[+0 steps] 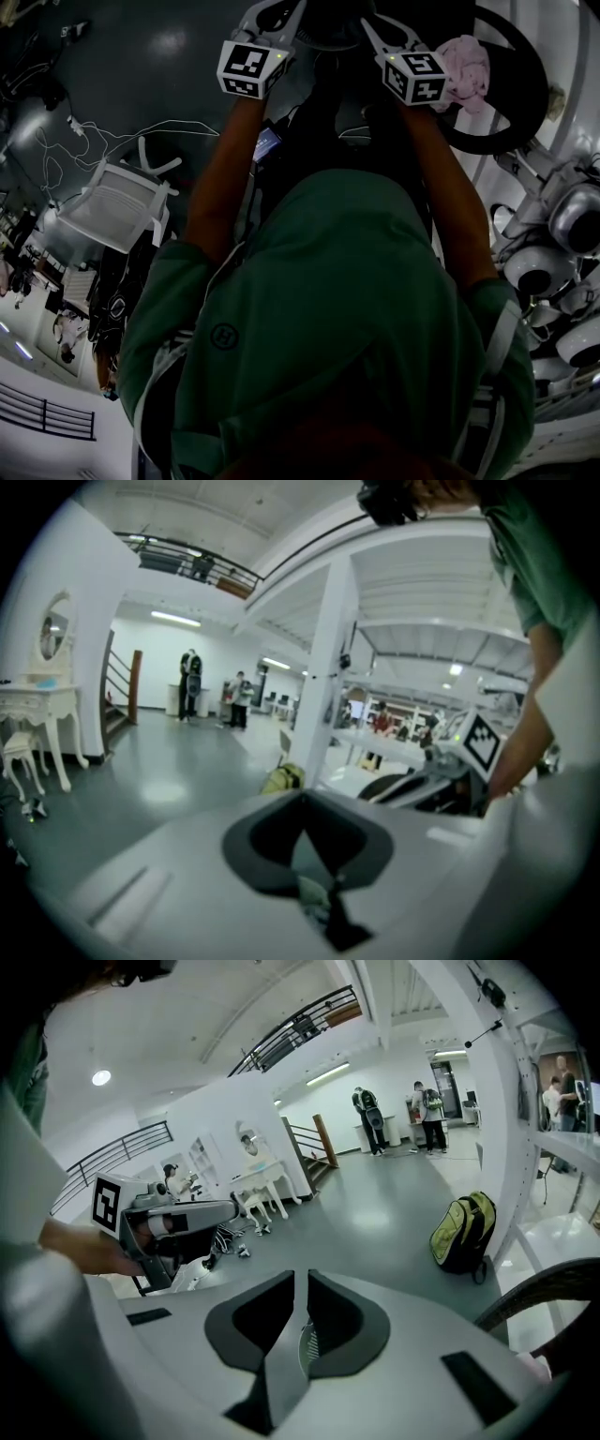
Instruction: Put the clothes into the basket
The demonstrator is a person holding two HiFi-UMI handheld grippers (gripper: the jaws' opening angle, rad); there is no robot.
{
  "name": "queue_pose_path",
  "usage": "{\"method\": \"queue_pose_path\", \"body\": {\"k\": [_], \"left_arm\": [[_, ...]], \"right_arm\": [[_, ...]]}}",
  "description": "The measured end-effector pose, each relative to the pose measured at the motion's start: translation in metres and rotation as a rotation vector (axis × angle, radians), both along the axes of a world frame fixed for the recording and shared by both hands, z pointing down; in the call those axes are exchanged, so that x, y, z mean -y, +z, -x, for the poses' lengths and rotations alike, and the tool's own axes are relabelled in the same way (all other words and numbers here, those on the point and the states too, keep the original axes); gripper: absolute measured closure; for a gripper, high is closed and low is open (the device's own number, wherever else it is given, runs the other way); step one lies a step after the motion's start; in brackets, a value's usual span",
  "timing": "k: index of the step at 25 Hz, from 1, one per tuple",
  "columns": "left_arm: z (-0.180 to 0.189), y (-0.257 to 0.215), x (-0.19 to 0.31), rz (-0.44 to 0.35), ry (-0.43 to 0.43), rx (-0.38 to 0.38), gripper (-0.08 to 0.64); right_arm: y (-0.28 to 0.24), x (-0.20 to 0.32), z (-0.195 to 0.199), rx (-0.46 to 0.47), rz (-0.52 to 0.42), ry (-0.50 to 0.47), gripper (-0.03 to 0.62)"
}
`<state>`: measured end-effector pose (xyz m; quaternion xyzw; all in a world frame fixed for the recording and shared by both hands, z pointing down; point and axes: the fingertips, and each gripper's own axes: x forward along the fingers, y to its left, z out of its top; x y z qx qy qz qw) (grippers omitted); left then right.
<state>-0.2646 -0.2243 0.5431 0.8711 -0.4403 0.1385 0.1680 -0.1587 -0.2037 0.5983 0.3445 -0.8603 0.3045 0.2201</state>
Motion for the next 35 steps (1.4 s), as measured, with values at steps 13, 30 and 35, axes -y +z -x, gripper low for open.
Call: {"method": "queue_pose_path", "body": {"k": [13, 30, 35], "left_arm": [[-0.040, -0.010, 0.006, -0.014, 0.066, 0.004, 0.554], [-0.174, -0.020, -0.001, -0.012, 0.241, -0.008, 0.554], [-0.245, -0.003, -0.015, 0.030, 0.323, -0.019, 0.554]], "right_arm": [[-0.005, -0.003, -0.048, -0.004, -0.021, 0.087, 0.557], [-0.004, -0.025, -0.187, -0.009, -0.025, 0.305, 0.557], [0.016, -0.049, -0.257, -0.024, 0.012, 0.390, 0.557]]}}
